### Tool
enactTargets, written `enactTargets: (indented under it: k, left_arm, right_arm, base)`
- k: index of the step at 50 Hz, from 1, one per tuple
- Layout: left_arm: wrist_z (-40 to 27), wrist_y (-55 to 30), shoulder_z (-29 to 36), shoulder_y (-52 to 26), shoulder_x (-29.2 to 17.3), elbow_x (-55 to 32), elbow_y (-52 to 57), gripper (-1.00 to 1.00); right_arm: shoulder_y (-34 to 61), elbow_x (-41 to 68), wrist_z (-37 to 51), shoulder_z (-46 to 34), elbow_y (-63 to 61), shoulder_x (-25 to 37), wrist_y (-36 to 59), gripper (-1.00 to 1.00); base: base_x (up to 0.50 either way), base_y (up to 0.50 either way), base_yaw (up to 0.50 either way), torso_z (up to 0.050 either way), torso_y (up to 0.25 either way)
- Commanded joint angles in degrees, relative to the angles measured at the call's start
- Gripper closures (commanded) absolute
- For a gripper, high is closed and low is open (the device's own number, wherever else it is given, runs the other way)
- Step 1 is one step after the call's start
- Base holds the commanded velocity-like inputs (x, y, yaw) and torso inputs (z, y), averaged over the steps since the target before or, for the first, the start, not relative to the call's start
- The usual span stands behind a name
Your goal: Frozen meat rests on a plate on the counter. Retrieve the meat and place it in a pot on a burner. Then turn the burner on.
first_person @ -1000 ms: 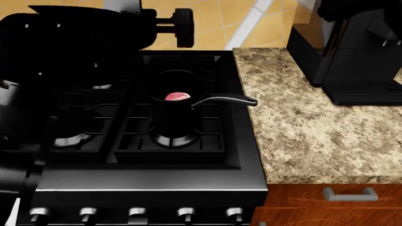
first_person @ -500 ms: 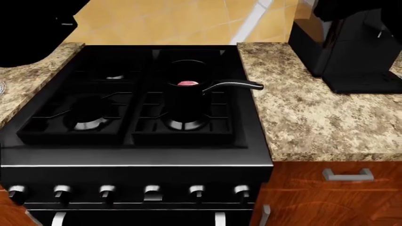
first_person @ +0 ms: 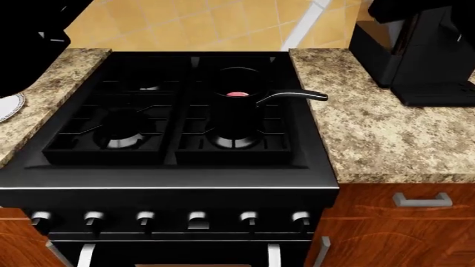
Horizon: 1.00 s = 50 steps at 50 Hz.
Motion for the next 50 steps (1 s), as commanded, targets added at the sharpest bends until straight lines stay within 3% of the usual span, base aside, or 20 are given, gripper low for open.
enactTargets:
  k: [1, 6, 12, 22, 33, 50]
  left_arm:
    - [-1.1, -0.1, -0.8, 1.1, -1.3, -1.6, 1.7, -1.00]
    - [-1.1, 0.9, -1.6, 2.5, -1.8, -1.5, 2.8, -1.00]
    - [-5.3, 7.1, -5.0, 16.0, -4.5, 1.5, 16.4, -1.00]
    - [2.9, 16.4, -9.2, 41.1, -10.1, 3.7, 33.3, -1.00]
    - [12.0, 24.5, -15.6, 57.9, -13.7, 8.3, 45.3, -1.00]
    - [17.7, 30.1, -19.2, 64.2, -14.2, 10.2, 45.9, -1.00]
  right_arm:
    - [0.9, 0.1, 0.6, -0.7, -0.2, -0.4, 0.3, -1.00]
    - [1.2, 0.3, 1.0, -0.8, -0.2, -0.7, 0.3, -1.00]
    - [-0.1, -0.4, 2.7, -0.1, -1.5, -1.8, -1.2, -1.00]
    - [-1.1, 0.6, 7.6, 0.3, -6.3, -3.7, -1.8, -1.00]
    - [0.2, 4.4, 13.2, 1.0, -9.7, -3.7, -0.2, -1.00]
    - [0.0, 2.2, 12.7, -0.6, -9.2, -5.4, -1.4, -1.00]
  base:
    - [0.00, 0.00, 0.00, 0.000, 0.000]
    - [0.00, 0.00, 0.00, 0.000, 0.000]
    - [0.00, 0.00, 0.00, 0.000, 0.000]
    - [0.00, 0.00, 0.00, 0.000, 0.000]
    - [0.00, 0.00, 0.00, 0.000, 0.000]
    - [-0.16, 0.00, 0.00, 0.000, 0.000]
